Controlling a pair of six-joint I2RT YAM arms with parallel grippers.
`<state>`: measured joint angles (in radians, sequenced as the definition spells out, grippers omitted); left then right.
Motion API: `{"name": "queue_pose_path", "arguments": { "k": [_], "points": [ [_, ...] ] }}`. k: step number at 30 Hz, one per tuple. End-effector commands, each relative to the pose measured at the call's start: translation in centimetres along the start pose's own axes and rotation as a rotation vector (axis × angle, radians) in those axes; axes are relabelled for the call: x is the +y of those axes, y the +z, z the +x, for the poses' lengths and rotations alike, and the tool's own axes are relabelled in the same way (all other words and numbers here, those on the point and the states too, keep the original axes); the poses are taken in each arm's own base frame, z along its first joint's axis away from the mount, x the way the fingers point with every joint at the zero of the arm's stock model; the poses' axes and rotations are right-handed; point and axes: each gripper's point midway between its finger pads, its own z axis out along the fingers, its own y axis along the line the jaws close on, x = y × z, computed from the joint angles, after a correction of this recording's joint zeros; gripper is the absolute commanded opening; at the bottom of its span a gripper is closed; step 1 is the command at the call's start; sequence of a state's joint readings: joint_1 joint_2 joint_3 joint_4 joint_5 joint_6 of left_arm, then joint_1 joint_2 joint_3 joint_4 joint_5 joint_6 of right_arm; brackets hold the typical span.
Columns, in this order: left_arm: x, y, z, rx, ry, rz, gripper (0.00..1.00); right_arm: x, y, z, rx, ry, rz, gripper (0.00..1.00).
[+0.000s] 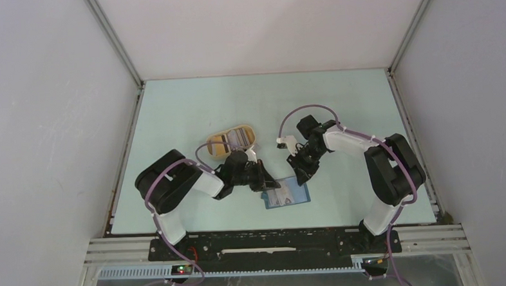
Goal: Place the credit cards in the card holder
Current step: Insert the credit card into the card holder.
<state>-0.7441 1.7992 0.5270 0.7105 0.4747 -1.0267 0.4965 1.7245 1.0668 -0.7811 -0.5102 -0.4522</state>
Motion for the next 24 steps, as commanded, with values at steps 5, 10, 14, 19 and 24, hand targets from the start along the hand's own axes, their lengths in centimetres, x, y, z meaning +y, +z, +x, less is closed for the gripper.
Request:
{"name": "queue_pose_path", "arguments": {
  "k": [5, 10, 14, 19, 24],
  "points": [
    [1.9, 0.2, 1.2, 0.076, 0.016, -0.100, 0.00, 0.1, 0.0, -0.5, -0.014, -0.002, 0.008, 0.31],
    [1.4, 0.8, 0.6, 0.069, 0.013, -0.090, 0.02, 0.5, -0.3, -0.8, -0.031, -0.005, -0.002, 0.33],
    [0.9, 1.1, 0.2, 0.066, 0.012, -0.077, 0.05, 0.9, -0.9, -1.3, -0.066, -0.008, -0.022, 0.36],
    [0.6, 1.4, 0.4, 0.073, 0.002, -0.051, 0.12, 1.3, -1.6, -1.7, -0.100, -0.014, -0.041, 0.38],
    [0.3, 1.6, 0.4, 0.076, -0.005, -0.038, 0.21, 3.4, -2.8, -2.5, -0.161, -0.087, -0.120, 0.38]
  ]
}}
